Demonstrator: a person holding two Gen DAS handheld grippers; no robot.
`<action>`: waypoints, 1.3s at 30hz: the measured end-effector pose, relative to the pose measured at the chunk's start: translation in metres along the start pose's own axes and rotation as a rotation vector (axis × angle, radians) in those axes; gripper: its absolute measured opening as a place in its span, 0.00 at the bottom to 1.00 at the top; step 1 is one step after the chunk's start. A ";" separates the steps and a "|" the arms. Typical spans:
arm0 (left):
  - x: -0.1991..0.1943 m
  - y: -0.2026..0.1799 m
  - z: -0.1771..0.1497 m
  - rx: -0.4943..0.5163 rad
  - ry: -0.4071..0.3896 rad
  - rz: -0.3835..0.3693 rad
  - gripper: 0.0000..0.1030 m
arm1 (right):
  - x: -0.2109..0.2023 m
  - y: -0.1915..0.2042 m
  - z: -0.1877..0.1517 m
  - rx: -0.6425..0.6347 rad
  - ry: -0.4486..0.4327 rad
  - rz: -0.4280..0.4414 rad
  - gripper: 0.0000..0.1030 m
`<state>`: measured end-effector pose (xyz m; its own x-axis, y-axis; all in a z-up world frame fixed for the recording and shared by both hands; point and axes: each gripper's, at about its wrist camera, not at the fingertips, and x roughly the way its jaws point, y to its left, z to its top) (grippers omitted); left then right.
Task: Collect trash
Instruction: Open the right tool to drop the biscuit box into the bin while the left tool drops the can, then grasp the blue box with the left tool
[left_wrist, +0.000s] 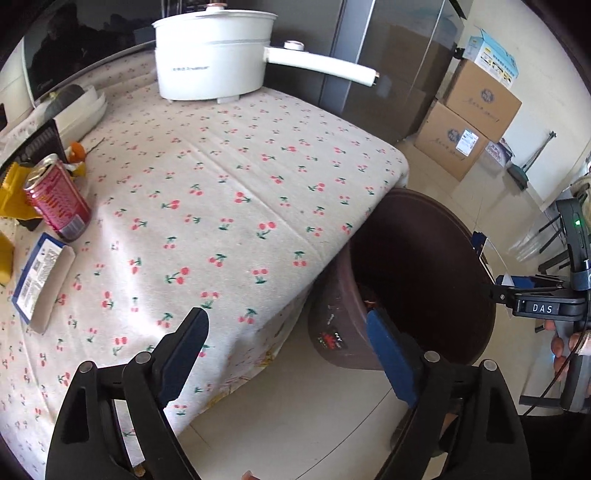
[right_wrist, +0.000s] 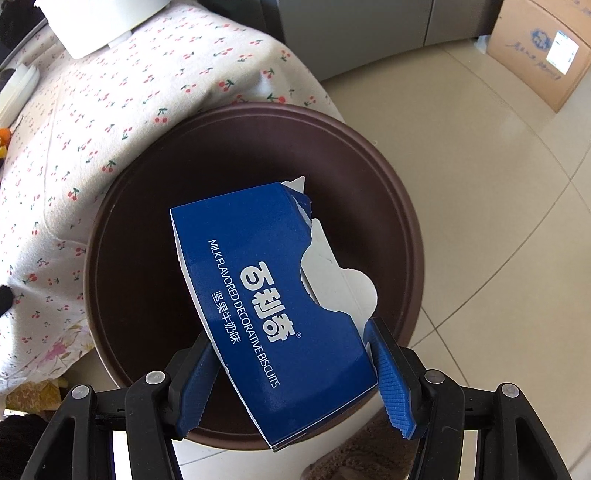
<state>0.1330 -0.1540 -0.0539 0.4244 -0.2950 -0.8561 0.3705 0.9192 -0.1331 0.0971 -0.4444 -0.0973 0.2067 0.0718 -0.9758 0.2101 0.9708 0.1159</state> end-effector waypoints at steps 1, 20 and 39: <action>-0.003 0.006 0.001 -0.005 -0.005 0.009 0.90 | 0.001 0.001 0.001 0.000 0.003 -0.001 0.65; -0.050 0.109 -0.017 -0.134 -0.034 0.138 0.97 | -0.006 0.064 0.021 -0.083 -0.033 0.033 0.92; -0.046 0.232 -0.017 -0.273 0.008 0.171 0.97 | 0.010 0.159 0.037 -0.188 -0.036 0.079 0.94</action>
<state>0.1852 0.0773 -0.0540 0.4547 -0.1289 -0.8813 0.0586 0.9917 -0.1149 0.1682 -0.2979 -0.0814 0.2500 0.1445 -0.9574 0.0102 0.9883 0.1519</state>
